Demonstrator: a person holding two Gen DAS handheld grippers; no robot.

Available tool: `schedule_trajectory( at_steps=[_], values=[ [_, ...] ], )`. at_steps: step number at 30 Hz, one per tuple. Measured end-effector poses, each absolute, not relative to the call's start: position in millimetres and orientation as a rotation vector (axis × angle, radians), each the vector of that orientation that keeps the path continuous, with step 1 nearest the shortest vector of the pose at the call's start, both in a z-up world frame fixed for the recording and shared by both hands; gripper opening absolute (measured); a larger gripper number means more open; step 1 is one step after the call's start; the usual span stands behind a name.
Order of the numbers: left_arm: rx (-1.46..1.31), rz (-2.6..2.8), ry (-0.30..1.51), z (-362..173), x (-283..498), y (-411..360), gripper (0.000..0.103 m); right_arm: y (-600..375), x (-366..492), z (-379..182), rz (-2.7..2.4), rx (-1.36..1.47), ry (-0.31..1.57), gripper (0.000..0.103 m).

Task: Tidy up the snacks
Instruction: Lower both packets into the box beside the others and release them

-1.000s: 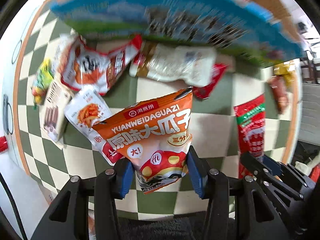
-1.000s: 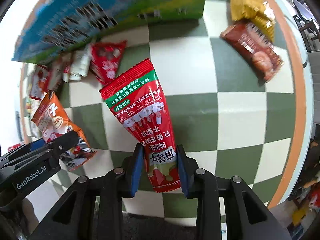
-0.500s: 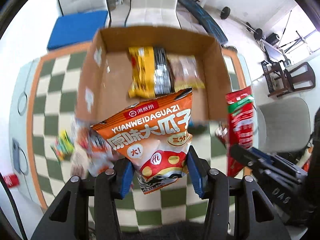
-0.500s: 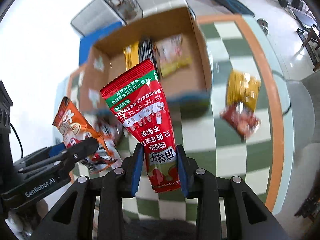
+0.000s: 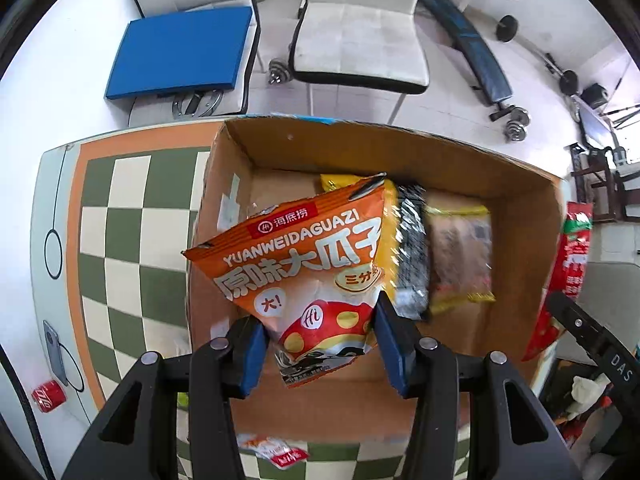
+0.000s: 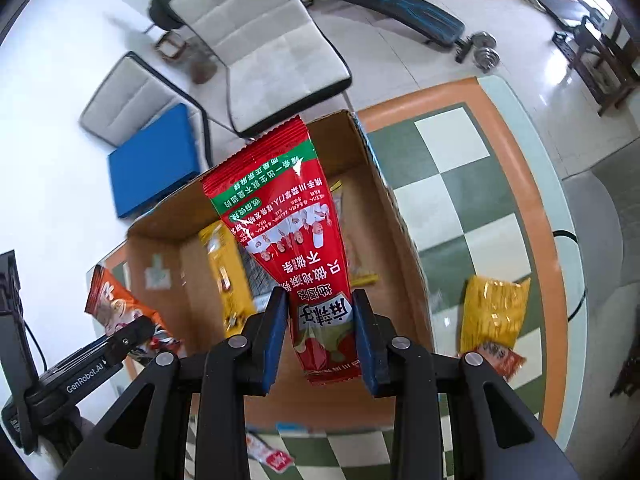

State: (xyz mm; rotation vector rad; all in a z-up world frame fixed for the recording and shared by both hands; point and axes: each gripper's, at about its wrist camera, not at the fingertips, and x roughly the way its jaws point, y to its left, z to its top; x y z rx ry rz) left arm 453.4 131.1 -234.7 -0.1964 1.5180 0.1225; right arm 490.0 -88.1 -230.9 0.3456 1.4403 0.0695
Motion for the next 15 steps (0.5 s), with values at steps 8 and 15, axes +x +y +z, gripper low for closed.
schedule_trajectory(
  at_steps=[8,15],
  values=[
    [-0.229,0.141,1.556,-258.5,478.0,143.7,0.048,-77.7,529.2,-274.9,-0.010,0.284,1.505,0.039],
    [-0.213,0.128,1.542,-257.7,484.2,140.2,0.085,-72.8,539.2,-283.0,-0.015,0.218,1.506,0.074]
  ],
)
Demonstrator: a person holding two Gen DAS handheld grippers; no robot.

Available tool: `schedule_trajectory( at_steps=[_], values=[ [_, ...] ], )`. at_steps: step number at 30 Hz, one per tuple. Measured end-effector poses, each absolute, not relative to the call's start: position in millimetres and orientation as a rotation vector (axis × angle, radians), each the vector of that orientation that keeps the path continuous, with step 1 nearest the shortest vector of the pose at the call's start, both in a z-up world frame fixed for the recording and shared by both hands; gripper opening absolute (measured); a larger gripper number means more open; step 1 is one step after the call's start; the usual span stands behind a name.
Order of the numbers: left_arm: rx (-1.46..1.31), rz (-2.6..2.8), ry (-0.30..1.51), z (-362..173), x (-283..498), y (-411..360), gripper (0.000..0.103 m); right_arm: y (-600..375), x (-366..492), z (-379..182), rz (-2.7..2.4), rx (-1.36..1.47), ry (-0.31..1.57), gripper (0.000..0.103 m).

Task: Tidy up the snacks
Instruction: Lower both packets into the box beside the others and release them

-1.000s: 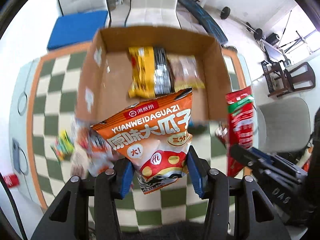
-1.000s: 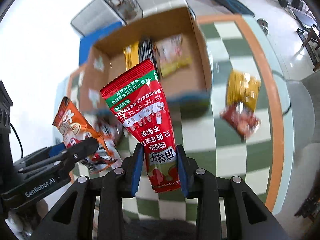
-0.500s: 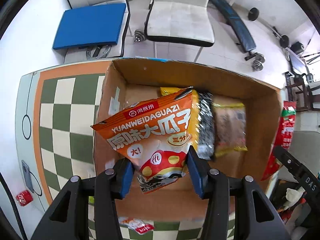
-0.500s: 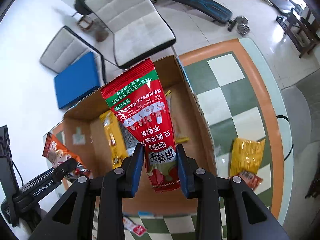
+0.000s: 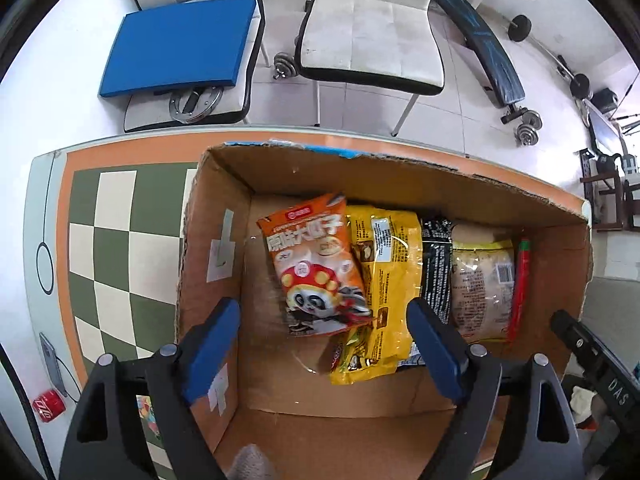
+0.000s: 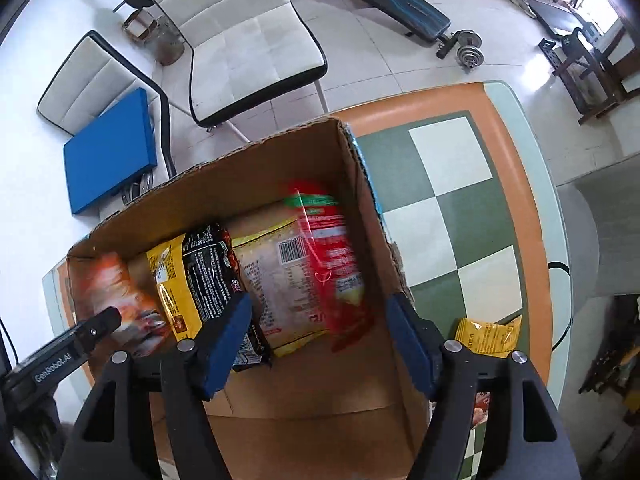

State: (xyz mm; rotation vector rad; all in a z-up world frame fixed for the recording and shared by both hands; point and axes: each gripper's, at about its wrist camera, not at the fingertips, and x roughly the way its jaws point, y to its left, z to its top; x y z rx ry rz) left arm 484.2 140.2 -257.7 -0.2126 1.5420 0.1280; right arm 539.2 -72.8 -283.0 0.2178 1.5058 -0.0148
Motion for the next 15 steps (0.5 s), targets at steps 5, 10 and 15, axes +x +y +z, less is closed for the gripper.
schedule_trajectory(
  at_steps=[5,10,15],
  values=[
    [-0.202,0.116,1.537,-253.8,479.9,136.1,0.085,-71.3,534.6,-279.0,0.002,0.191,1.499,0.079],
    [-0.225,0.092,1.511,-239.7,460.8,134.2,0.085,-66.8,520.5,-271.0,0.050,0.159,1.479,0.083],
    [-0.224,0.074,1.447,-216.4,426.3,129.2,0.085,-64.1,494.9,-256.7,0.110,0.123,1.453,0.085]
  ],
)
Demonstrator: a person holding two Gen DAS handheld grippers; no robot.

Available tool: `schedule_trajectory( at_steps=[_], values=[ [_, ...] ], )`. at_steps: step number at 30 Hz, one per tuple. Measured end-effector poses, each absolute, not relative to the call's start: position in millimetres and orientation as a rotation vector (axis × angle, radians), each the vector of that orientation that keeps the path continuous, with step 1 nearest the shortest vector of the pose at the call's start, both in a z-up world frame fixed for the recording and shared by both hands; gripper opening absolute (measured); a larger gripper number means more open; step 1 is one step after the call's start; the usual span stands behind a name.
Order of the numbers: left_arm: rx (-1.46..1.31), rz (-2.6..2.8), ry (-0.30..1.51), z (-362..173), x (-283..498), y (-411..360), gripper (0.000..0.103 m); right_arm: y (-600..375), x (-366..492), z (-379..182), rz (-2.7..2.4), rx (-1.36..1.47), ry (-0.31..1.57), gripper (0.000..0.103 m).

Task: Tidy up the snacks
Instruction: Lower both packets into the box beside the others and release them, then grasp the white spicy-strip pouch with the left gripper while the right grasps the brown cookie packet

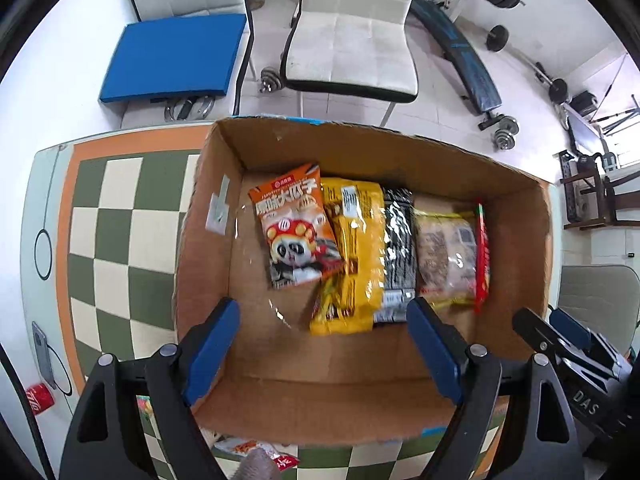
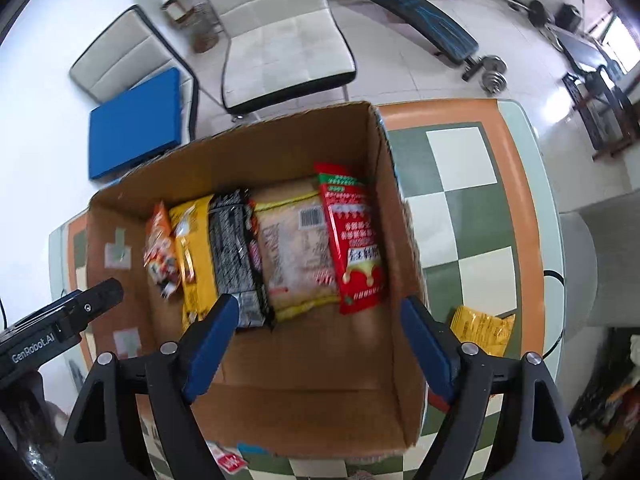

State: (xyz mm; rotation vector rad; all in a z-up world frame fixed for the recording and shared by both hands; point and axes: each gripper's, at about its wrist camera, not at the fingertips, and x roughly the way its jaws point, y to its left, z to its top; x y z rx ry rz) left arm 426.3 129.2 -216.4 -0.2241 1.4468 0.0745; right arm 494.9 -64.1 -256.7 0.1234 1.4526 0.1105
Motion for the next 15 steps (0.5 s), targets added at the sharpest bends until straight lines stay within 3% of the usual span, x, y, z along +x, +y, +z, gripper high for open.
schedule_trajectory(
  at_steps=[7,15],
  values=[
    [-0.223,0.067,1.356,-188.6,381.0,124.7,0.089,-63.0,455.7,-229.9,0.166,0.097,1.373,0.093],
    [-0.245,0.116,1.289,-169.0,313.4,130.0,0.090,-68.2,396.7,-204.8,0.219,0.112,1.305,0.095]
  ],
)
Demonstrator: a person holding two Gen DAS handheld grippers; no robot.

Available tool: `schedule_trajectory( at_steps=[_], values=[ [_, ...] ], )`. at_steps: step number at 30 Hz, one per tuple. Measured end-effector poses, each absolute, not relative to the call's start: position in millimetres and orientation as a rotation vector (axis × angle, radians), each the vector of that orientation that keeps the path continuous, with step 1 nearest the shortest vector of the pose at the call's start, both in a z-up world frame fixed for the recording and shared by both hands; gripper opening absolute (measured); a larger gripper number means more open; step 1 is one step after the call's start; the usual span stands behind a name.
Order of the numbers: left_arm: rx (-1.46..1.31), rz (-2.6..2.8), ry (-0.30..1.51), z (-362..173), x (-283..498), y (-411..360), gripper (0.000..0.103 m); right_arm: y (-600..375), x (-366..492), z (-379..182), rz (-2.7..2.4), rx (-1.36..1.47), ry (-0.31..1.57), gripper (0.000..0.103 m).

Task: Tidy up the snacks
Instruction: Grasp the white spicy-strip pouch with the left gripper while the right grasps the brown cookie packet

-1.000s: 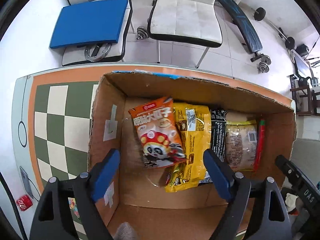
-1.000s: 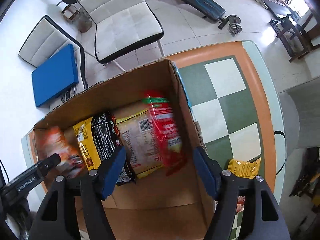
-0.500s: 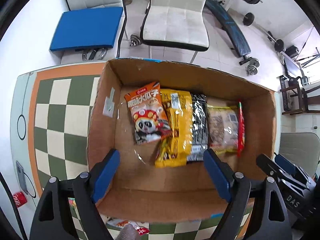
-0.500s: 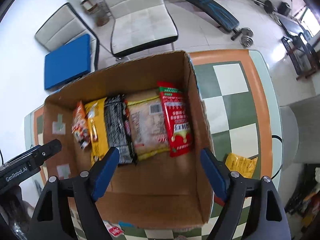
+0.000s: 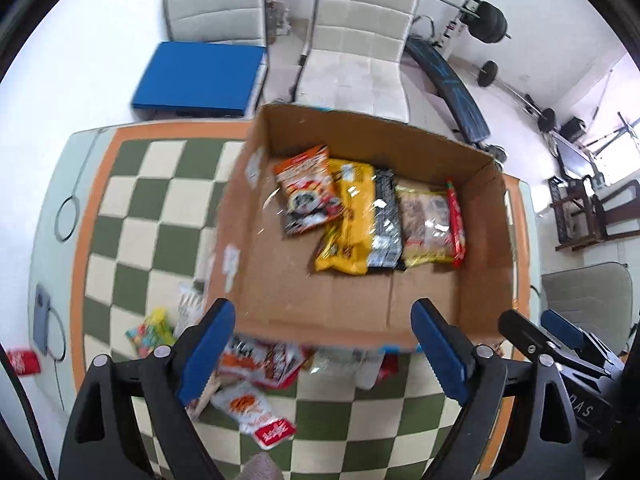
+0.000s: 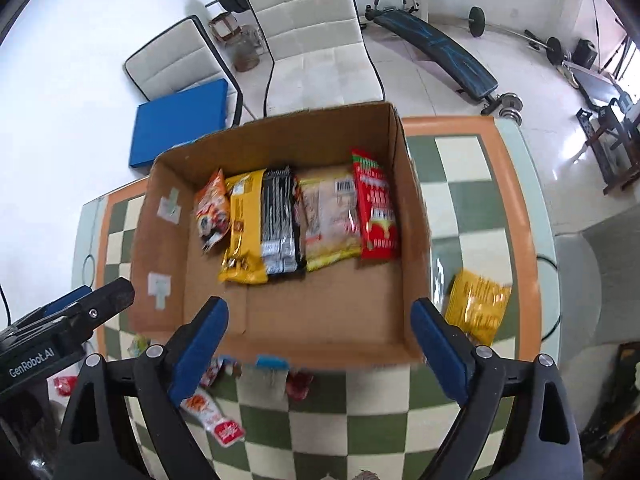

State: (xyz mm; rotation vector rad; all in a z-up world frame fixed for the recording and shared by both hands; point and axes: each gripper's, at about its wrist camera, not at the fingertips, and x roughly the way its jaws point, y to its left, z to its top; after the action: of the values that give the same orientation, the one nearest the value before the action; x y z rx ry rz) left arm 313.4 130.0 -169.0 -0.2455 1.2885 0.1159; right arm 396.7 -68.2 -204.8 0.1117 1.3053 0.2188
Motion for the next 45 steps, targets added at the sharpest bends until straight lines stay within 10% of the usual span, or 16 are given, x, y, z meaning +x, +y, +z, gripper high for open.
schedule_trajectory(
  at_steps=[24,33,45],
  values=[
    [-0.397,0.421,1.655,-360.9,198.7,133.8,0.090,-206.6,347.5,-376.6,-0.025,0.034,1.565,0.095],
    [-0.395,0.424,1.681,-377.9,181.8,117.1,0.090,-196.7,349.5,-409.3,0.055,-0.154,1.659,0.078],
    [-0.636,0.456,1.653,-375.1,137.0,182.4,0.090,-158.0,246.1,-423.7,0.059,0.095,1.859,0.083]
  ],
)
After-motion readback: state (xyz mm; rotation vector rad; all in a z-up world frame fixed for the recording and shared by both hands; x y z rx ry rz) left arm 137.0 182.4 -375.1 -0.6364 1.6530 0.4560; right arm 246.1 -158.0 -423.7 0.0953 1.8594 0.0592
